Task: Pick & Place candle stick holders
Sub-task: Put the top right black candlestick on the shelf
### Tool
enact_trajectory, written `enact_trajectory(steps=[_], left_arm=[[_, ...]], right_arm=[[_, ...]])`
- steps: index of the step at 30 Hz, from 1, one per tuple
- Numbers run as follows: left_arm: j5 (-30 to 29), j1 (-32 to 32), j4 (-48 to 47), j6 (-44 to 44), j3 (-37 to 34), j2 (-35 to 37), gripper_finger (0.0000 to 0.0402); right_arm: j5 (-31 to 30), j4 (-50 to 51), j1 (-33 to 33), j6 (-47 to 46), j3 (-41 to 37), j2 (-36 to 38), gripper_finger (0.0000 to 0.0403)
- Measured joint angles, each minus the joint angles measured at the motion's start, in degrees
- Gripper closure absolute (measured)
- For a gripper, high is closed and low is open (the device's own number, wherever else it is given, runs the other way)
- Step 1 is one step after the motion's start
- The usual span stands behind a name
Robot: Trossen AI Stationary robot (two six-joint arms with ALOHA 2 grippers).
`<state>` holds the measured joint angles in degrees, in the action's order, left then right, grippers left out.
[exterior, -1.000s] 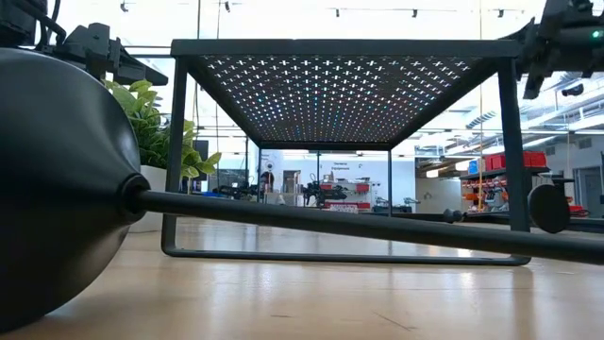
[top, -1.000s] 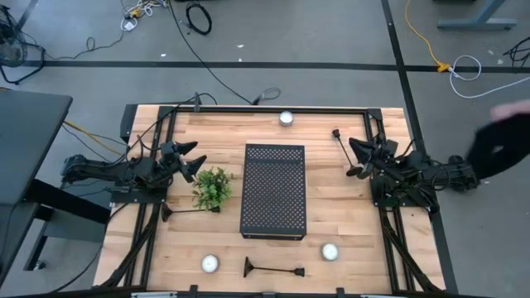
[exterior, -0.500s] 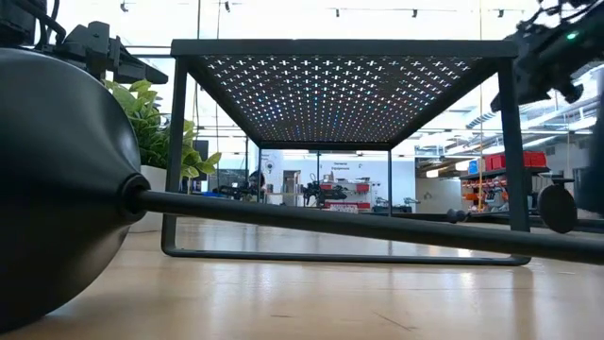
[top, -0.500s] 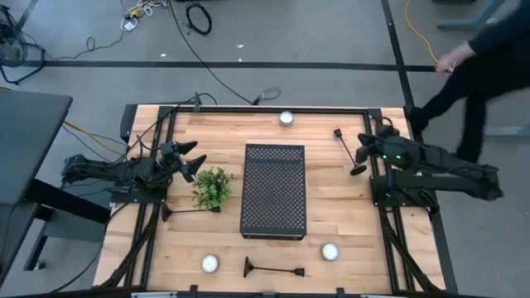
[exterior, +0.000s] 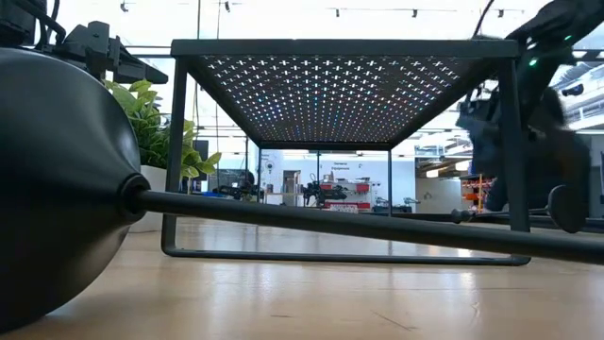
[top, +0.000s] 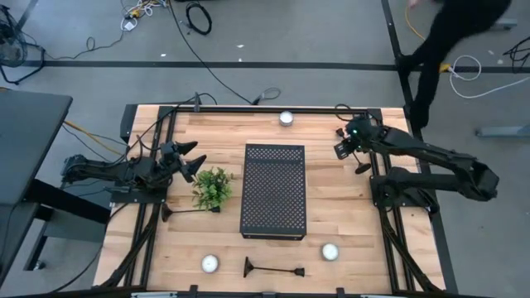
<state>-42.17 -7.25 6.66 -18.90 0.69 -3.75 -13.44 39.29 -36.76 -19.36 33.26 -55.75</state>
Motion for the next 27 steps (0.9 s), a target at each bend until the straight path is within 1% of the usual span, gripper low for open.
enact_trajectory(steps=[5,7,11,14,18,21,25,27], left_arm=[[0.0,0.0,-0.02,-0.02,0.0,0.01,0.0003],[0.0,0.0,-0.02,-0.02,0.0,0.0,0.0003],[0.0,0.0,-0.02,-0.02,0.0,0.02,0.0003],[0.0,0.02,-0.02,-0.02,0.0,0.0,0.0003],[0.0,0.02,-0.03,-0.02,-0.01,0.01,0.0003],[0.02,0.0,-0.02,-0.02,-0.02,0.02,0.0003],[0.02,0.01,-0.04,-0.04,-0.01,0.0,0.0003],[0.02,0.01,-0.04,-0.04,0.0,0.01,0.0003]], right_arm=[[-2.64,0.25,-2.45,0.96,0.0,-7.19,0.0178],[-2.15,-0.21,-3.21,1.84,0.0,-9.5,0.0166],[-2.09,-0.73,-3.92,2.28,0.04,-13.8,0.015],[-2.3,-0.96,-4.17,2.73,0.04,-17.13,0.0147],[-2.48,-5.0,-4.17,3.96,0.04,-21.02,0.0153],[-1.63,-9.78,-4.15,4.04,0.04,-23.3,0.0166],[-1.13,-11.07,-4.13,5.1,0.23,-26.24,0.0196],[-1.23,-11.04,-4.11,5.08,0.37,-27.3,0.0218]])
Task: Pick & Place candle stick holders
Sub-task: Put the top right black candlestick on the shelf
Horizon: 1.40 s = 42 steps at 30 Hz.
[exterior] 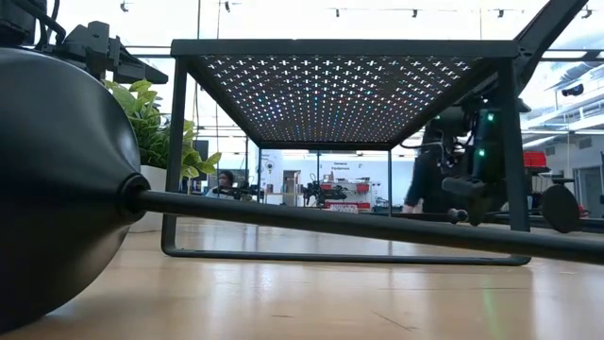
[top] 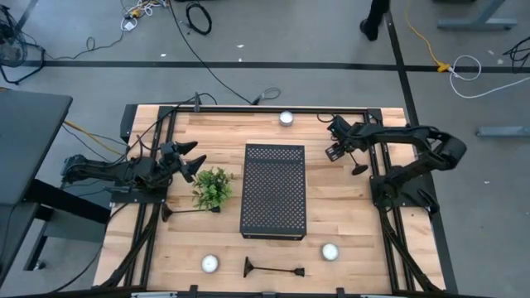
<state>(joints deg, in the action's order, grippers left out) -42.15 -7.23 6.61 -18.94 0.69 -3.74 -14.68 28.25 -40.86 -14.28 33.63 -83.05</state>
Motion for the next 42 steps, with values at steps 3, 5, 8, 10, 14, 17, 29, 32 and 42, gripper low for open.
enact_trajectory(steps=[3,5,8,10,14,17,29,32,42], left_arm=[[0.0,0.0,0.0,0.0,0.0,-0.01,0.0003],[0.0,0.01,0.02,0.02,0.0,-0.01,0.0003],[0.0,0.01,0.0,0.02,-0.01,-0.01,0.0003],[0.0,0.0,0.0,0.0,0.0,-0.01,0.0003],[0.0,0.0,0.0,0.0,0.0,-0.01,0.0003],[0.0,-0.01,0.0,0.0,0.0,0.01,0.0003],[0.0,0.01,-0.01,0.02,-0.01,0.0,0.0003],[0.0,0.01,-0.01,0.01,0.0,-0.01,0.0003],[0.0,-0.01,0.0,0.02,0.0,-0.01,0.0003]], right_arm=[[0.6,-0.27,0.02,-0.17,-0.04,-0.46,0.0267],[0.79,-0.51,0.02,-0.18,-0.07,-0.06,0.0311],[0.31,-0.13,-0.02,0.04,-0.24,0.45,0.0382],[0.7,-0.34,-0.02,0.19,-0.3,0.81,0.0389],[4.79,-0.03,1.36,-0.05,2.44,2.97,0.0395],[4.99,1.69,4.28,-0.09,6.66,6.7,0.0395],[3.77,-19.52,22.67,0.66,14.86,23.49,0.0399],[4.17,-29.29,27.04,2.88,13.27,23.42,0.0399],[8.68,-69.75,32.39,8.96,5.66,13.8,0.0401]])
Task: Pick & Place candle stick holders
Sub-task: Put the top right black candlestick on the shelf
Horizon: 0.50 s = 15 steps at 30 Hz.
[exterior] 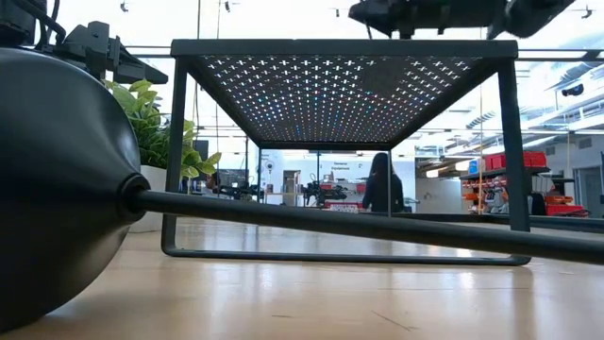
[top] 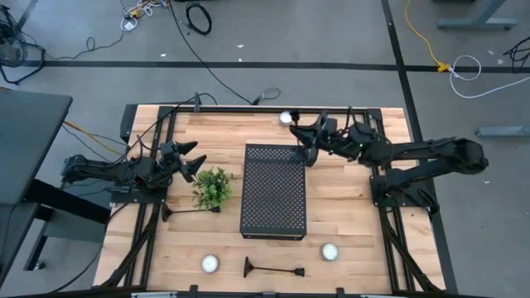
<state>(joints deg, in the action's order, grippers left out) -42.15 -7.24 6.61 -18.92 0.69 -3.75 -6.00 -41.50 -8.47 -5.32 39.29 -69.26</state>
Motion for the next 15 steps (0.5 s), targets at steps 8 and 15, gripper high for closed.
enact_trajectory(steps=[8,15], left_arm=[[0.0,0.01,0.0,0.0,0.0,0.0,0.0003],[0.0,0.02,0.02,0.0,0.0,0.01,0.0003]], right_arm=[[4.25,-19.68,-0.07,1.41,-0.5,-13.06,0.0401],[7.04,-29.85,-0.07,2.0,-0.5,-21.0,0.0401]])
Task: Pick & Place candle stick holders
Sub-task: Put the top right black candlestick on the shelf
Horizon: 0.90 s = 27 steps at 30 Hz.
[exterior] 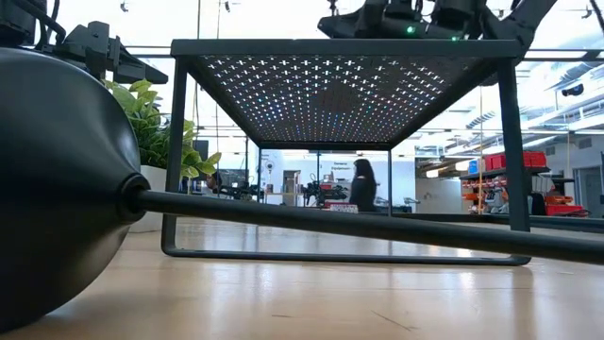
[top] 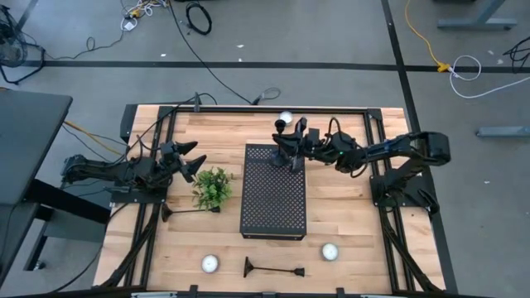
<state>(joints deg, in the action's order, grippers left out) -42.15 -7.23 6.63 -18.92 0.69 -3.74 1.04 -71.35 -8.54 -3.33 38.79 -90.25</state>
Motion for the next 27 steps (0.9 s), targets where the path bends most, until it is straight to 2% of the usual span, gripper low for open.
enact_trajectory(steps=[11,17,19,25,27], left_arm=[[-0.02,-0.02,-0.02,0.02,0.0,0.0,0.0003],[-0.02,-0.02,-0.02,0.02,0.0,0.0,0.0003],[-0.02,0.0,-0.02,0.07,0.0,0.01,0.0003],[-0.02,0.01,-0.02,0.09,0.0,0.01,0.0003],[-0.02,0.01,-0.04,0.09,0.0,0.0,0.0003]], right_arm=[[-0.09,-6.27,-0.09,2.1,0.04,-6.58,0.0401],[0.02,-7.34,-0.22,1.74,0.04,-7.12,0.0401],[1.99,-8.94,0.17,-0.1,0.04,-7.15,0.0401],[6.32,-8.6,8.01,0.78,0.11,-7.11,0.0401],[5.19,-7.54,11.37,1.62,0.11,-7.09,0.0401]])
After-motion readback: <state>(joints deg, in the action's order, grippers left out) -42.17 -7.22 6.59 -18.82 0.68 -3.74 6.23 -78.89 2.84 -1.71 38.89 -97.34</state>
